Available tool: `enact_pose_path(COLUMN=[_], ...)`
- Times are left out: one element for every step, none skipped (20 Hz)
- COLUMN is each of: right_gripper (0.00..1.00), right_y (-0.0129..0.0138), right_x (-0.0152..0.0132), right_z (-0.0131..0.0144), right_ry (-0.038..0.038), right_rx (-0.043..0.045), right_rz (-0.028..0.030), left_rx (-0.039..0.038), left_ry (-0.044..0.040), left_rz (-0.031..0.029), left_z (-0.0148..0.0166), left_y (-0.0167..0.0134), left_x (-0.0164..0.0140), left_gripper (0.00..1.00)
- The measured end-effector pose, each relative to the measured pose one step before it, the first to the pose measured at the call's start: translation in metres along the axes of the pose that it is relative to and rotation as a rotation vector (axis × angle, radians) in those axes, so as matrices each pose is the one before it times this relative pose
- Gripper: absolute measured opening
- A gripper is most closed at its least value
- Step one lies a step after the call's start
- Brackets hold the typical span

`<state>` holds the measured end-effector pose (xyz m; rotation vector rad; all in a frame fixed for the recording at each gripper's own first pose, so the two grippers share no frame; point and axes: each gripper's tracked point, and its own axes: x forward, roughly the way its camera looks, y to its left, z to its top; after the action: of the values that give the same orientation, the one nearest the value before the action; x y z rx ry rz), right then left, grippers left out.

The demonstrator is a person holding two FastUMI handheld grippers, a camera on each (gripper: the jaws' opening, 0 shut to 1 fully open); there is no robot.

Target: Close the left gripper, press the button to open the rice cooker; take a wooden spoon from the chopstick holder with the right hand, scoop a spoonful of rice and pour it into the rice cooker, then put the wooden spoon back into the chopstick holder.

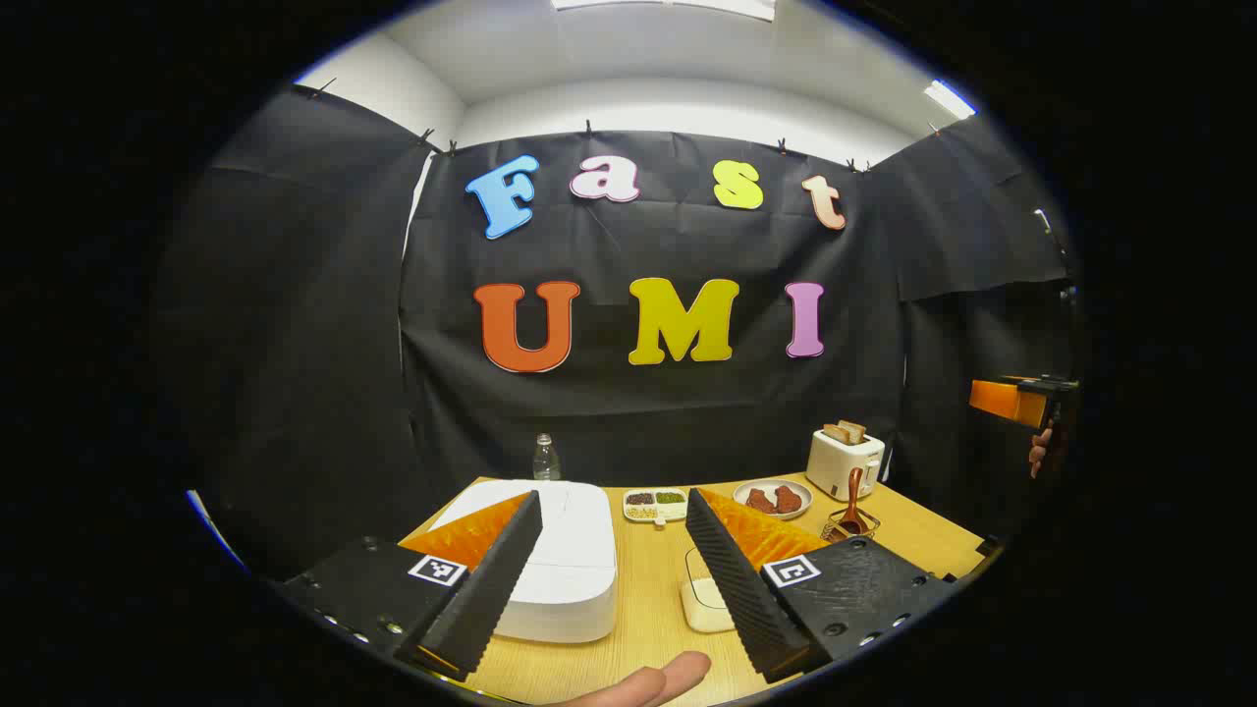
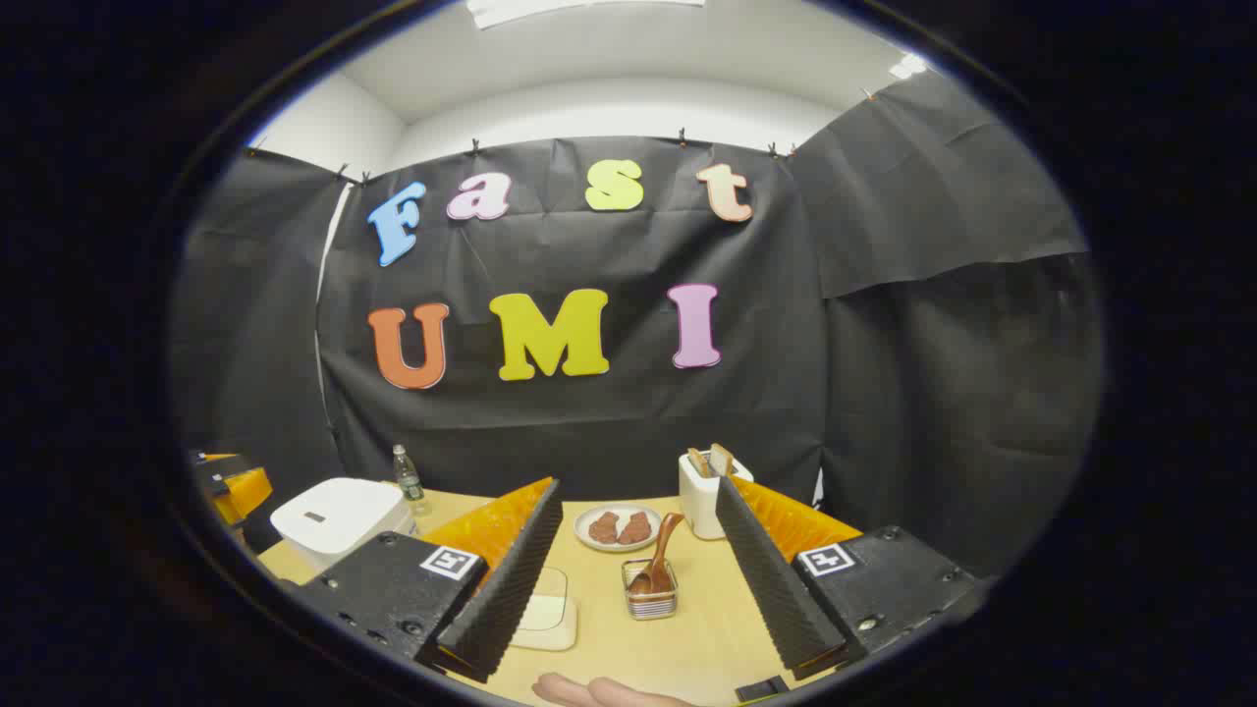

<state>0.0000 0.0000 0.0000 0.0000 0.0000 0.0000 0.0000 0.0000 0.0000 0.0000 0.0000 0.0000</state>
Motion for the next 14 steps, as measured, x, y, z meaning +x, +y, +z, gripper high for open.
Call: enact_pose_path(right_gripper=[1.0, 1.0, 1.0, 1.0, 0.96, 0.96, 1.0, 1.0, 1.0, 1.0, 0.96, 1.0, 1.0, 1.0], right_y=[0.00053, -0.00044, -0.00019, -0.00172, -0.00154, -0.00047, 0.00084, 0.00042, -0.00048, -0.00019, -0.00131, -0.00064, -0.00178, -0.0007], right_x=[-0.00062, -0.00008, 0.00056, 0.00091, -0.00031, -0.00059, -0.00022, -0.00073, -0.00041, 0.00038, 0.00013, 0.00049, 0.00066, 0.00024], right_z=[0.00119, 0.00001, 0.00078, 0.00009, 0.00017, -0.00013, 0.0003, 0.00034, 0.00128, -0.00084, -0.00072, -0.00058, -0.00059, -0.00117], right_ry=[-0.00396, -0.00402, -0.00274, -0.00394, -0.0019, -0.00328, -0.00211, -0.00554, -0.00695, -0.00327, -0.00111, -0.00095, -0.00107, -0.00041], right_rx=[-0.0008, -0.00213, -0.00385, -0.00272, -0.00126, -0.00128, -0.00551, -0.00416, -0.00327, -0.00543, -0.00594, -0.00362, 0.00106, 0.00382], right_rz=[0.00004, -0.0016, -0.00188, -0.00543, -0.00599, -0.00641, -0.00086, 0.00018, -0.00049, -0.00105, -0.00125, -0.0013, -0.00176, -0.00262], left_rx=[-0.0003, 0.00155, 0.00298, -0.00165, -0.00647, -0.00755, -0.00518, 0.00051, 0.00606, 0.00734, 0.00517, 0.0029, -0.00064, -0.00301], left_ry=[-0.00374, -0.00427, -0.0022, -0.00027, 0.00301, 0.00059, 0.00269, 0.00221, -0.00118, 0.00052, 0.00082, 0.00059, -0.00113, -0.00239], left_rz=[-0.00015, 0.00008, 0.00169, 0.00574, -0.00087, -0.00639, -0.00581, 0.00024, 0.00054, -0.00014, 0.00207, 0.00134, 0.00154, 0.00496], left_z=[0.00086, 0.00087, -0.00104, -0.00062, -0.00214, -0.00101, -0.00071, -0.00017, 0.00017, 0.00099, -0.00045, -0.00021, 0.00055, 0.00012], left_y=[0.00022, 0.00068, 0.0003, 0.00064, -0.00179, -0.00245, -0.00216, 0.00077, -0.00012, -0.001, 0.00019, 0.00045, 0.00059, 0.00195], left_x=[-0.00093, -0.00026, 0.00104, 0.0006, 0.00098, -0.00014, 0.00029, -0.00089, 0.00075, 0.00126, 0.00021, 0.00224, 0.00102, -0.00029], left_gripper=[0.94, 0.95, 0.95, 0.94, 0.94, 0.94, 0.95, 0.95, 0.94, 0.94, 0.94, 0.94, 0.94, 0.95])
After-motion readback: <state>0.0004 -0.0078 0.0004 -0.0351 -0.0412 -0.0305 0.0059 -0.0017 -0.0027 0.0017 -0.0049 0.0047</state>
